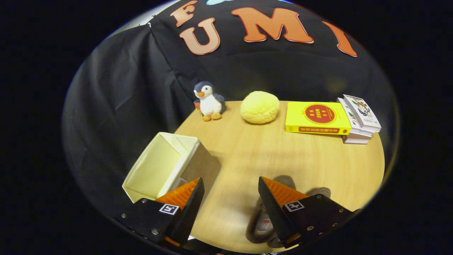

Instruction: Open the storage box then place both shoes into the box .Put the left shoe in first, then the right shoe, with the right side of both shoes facing outward in a uniform manner.

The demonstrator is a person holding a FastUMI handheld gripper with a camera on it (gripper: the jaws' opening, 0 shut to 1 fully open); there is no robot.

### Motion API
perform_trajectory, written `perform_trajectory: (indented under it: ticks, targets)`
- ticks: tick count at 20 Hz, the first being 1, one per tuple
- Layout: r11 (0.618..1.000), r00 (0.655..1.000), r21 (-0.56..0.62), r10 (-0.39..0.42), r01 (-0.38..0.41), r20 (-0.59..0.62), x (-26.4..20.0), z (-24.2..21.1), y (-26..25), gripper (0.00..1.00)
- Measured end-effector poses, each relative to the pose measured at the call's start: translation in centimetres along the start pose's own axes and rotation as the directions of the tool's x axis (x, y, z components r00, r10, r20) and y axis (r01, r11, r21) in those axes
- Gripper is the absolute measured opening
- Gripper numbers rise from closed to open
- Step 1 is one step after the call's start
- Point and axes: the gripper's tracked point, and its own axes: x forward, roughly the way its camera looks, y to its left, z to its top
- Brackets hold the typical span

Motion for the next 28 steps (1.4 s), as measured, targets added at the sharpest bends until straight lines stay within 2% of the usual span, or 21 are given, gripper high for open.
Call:
perform_trajectory:
  ticks: [4,8,16,23,28]
  targets:
    - [0.997,0.992,-0.015,-0.081,0.08,-0.093,-0.6,-4.4,-4.2,0.91]
    - [0.992,0.981,-0.051,-0.123,0.116,-0.153,-0.6,-7.2,-6.6,0.84]
    - [0.983,0.964,-0.108,-0.168,0.148,-0.205,1.6,-9.8,-8.6,0.63]
    - [0.972,0.952,-0.132,-0.219,0.194,-0.214,3.6,-10.4,-9.7,0.45]
    - [0.968,0.942,-0.1,-0.249,0.231,-0.224,5.1,-10.4,-10.6,0.36]
